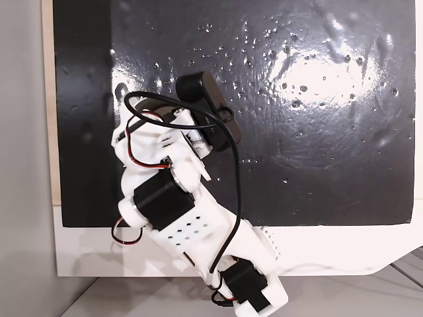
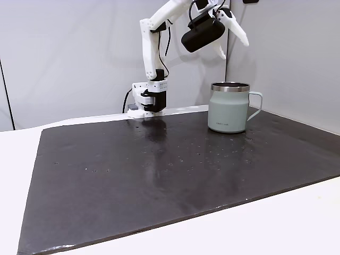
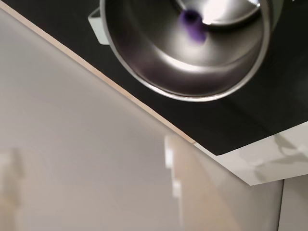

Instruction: Grasp a pengrip and put it in the cup.

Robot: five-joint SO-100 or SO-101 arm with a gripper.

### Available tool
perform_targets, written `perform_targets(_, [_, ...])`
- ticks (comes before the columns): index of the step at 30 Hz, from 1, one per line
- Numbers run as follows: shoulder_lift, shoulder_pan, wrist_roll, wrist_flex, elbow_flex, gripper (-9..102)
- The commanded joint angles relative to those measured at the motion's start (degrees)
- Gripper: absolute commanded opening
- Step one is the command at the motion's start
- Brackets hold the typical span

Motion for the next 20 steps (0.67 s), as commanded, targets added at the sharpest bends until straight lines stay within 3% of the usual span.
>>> perform_targets(1, [0.88, -0.18, -1.23, 0.35, -0.35, 42])
perform_targets(20, [1.05, 0.62, -1.49, 0.44, -0.18, 42])
